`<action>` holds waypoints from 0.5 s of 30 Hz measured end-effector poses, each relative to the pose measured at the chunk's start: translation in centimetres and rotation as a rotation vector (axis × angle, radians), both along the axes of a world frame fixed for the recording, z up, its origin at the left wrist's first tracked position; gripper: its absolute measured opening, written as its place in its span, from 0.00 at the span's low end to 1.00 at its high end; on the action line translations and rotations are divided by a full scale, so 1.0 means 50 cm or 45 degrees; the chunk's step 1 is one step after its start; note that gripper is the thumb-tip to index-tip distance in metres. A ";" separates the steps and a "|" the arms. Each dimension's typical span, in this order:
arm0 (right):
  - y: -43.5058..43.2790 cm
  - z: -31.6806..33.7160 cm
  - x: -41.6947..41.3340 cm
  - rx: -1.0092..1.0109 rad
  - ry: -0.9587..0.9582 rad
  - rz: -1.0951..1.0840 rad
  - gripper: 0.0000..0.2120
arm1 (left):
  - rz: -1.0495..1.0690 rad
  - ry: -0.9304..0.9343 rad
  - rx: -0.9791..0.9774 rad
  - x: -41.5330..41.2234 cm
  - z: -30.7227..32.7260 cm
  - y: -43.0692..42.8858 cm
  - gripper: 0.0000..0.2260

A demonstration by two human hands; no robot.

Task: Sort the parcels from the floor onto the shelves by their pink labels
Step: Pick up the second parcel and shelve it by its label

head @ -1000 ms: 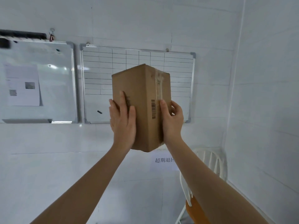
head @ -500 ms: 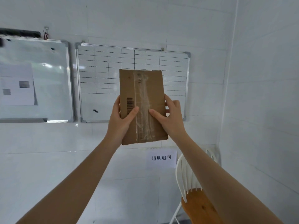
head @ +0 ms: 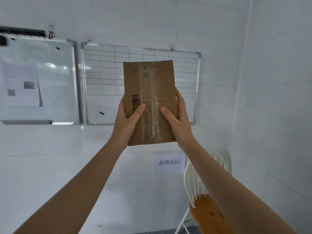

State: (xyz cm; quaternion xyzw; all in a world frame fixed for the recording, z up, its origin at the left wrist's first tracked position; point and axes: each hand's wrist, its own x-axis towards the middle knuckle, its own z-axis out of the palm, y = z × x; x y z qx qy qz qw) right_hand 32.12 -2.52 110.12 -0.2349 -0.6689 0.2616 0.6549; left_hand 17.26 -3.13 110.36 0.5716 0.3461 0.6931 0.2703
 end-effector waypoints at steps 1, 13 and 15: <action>0.000 -0.003 -0.002 0.004 0.030 0.008 0.30 | 0.039 0.023 0.008 0.001 0.001 -0.001 0.25; 0.007 -0.032 -0.018 0.079 -0.044 -0.157 0.28 | 0.177 0.014 -0.097 0.018 -0.019 0.007 0.23; 0.004 -0.032 -0.020 0.075 -0.007 -0.128 0.22 | 0.229 -0.014 -0.083 0.024 -0.019 0.008 0.27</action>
